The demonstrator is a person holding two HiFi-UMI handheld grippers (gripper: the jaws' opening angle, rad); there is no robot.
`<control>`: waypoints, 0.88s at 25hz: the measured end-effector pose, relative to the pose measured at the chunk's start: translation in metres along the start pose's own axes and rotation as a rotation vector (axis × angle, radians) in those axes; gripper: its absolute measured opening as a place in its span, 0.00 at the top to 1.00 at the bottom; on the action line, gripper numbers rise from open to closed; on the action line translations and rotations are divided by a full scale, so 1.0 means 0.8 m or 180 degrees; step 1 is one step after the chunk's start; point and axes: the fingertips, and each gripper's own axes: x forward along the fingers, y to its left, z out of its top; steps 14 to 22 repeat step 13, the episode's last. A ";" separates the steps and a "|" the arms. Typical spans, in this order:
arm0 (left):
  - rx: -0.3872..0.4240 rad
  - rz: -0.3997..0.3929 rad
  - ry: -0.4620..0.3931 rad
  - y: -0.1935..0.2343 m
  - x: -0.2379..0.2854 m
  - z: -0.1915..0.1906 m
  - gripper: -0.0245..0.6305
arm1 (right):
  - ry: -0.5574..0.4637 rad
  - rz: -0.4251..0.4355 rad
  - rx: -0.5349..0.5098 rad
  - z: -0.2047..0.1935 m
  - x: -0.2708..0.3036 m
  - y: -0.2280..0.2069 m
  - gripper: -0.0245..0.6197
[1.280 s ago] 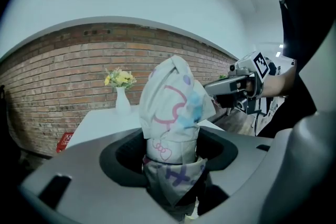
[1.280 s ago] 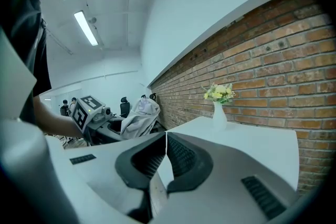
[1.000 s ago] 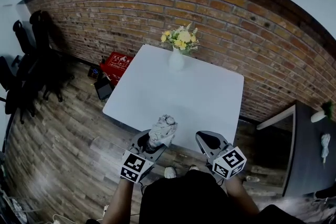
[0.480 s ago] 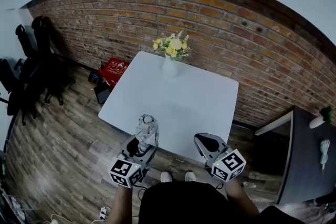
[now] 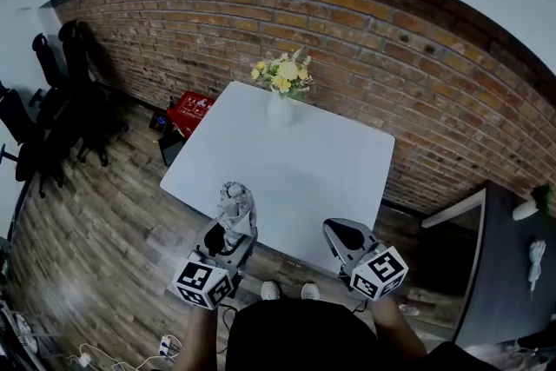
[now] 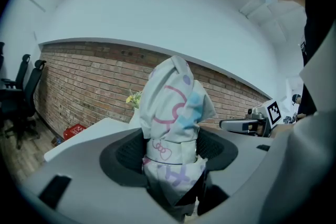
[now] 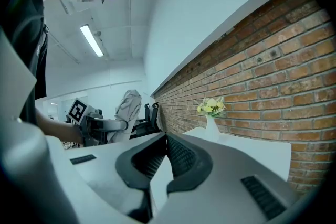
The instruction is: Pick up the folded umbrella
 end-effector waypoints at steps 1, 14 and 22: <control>-0.0006 0.0006 0.0004 -0.002 0.001 -0.001 0.53 | 0.0006 0.0002 0.0002 -0.002 -0.002 -0.001 0.93; 0.0023 0.0044 0.0068 -0.016 0.017 -0.009 0.53 | 0.0024 0.0032 -0.0011 -0.009 -0.010 -0.019 0.93; 0.0023 0.0044 0.0068 -0.016 0.017 -0.009 0.53 | 0.0024 0.0032 -0.0011 -0.009 -0.010 -0.019 0.93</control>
